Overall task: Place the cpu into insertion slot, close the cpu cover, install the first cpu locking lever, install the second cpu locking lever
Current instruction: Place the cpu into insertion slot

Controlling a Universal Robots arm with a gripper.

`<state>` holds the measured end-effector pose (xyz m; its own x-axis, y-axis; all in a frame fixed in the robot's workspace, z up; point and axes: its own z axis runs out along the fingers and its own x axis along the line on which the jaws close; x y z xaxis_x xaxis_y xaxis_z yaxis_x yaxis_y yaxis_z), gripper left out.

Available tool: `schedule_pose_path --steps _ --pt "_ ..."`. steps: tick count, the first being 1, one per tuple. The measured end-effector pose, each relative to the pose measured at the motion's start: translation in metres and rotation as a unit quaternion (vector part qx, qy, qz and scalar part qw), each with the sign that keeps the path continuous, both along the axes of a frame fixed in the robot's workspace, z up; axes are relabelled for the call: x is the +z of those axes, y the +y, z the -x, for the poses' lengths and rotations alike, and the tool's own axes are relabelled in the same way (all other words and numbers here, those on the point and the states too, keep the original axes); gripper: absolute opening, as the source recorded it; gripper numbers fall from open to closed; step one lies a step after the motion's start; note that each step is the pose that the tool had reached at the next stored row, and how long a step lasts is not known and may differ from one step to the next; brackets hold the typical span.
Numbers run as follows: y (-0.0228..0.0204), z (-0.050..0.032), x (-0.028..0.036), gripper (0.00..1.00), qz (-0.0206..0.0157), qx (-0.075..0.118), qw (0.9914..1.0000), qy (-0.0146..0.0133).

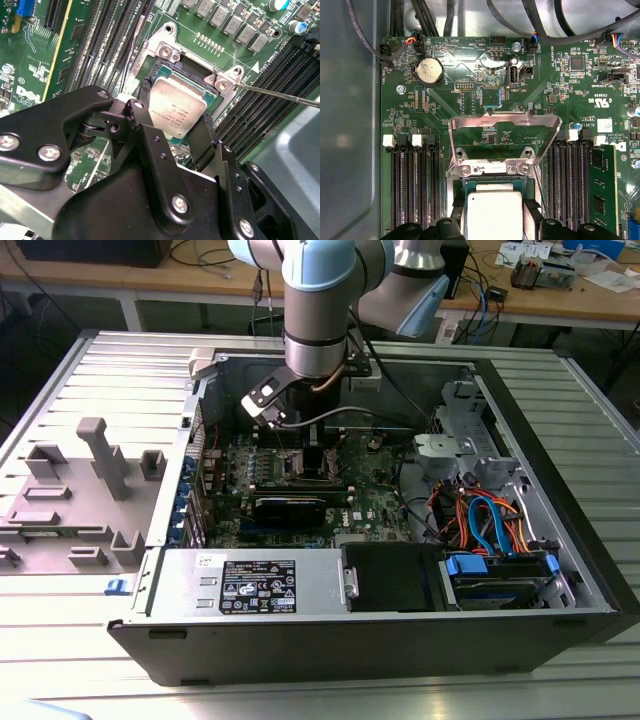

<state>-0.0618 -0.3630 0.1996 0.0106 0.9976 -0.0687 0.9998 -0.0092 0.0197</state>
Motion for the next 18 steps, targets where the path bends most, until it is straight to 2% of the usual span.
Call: schedule_pose_path --steps 3,4,9,10,13,14,15,16,17,18 --pt "0.0000 0.0000 0.0000 0.55 0.0000 0.000 1.00000 0.0000" --pt "0.0000 0.0000 0.0000 0.62 0.0000 0.000 1.00000 0.0000" --pt "0.0000 0.0000 0.0002 0.62 0.0001 0.000 1.00000 0.0000" --pt "0.0000 0.0000 0.0031 0.62 0.0000 0.000 1.00000 -0.0002" --pt "0.0000 0.0000 0.0188 0.62 0.0001 0.000 1.00000 -0.0005" --pt "0.0001 0.0000 0.0194 0.62 -0.0004 0.000 1.00000 -0.0007" --pt "0.0000 0.0001 0.0196 0.61 -0.0011 0.000 1.00000 -0.0005" --pt "-0.0001 -0.0002 0.0196 0.54 -0.0016 0.000 1.00000 0.0004" --pt "-0.0005 -0.0002 0.0196 0.41 -0.0016 0.000 1.00000 0.0009" --pt "-0.0008 -0.0002 0.0196 0.35 -0.0015 0.005 0.99999 0.0010"
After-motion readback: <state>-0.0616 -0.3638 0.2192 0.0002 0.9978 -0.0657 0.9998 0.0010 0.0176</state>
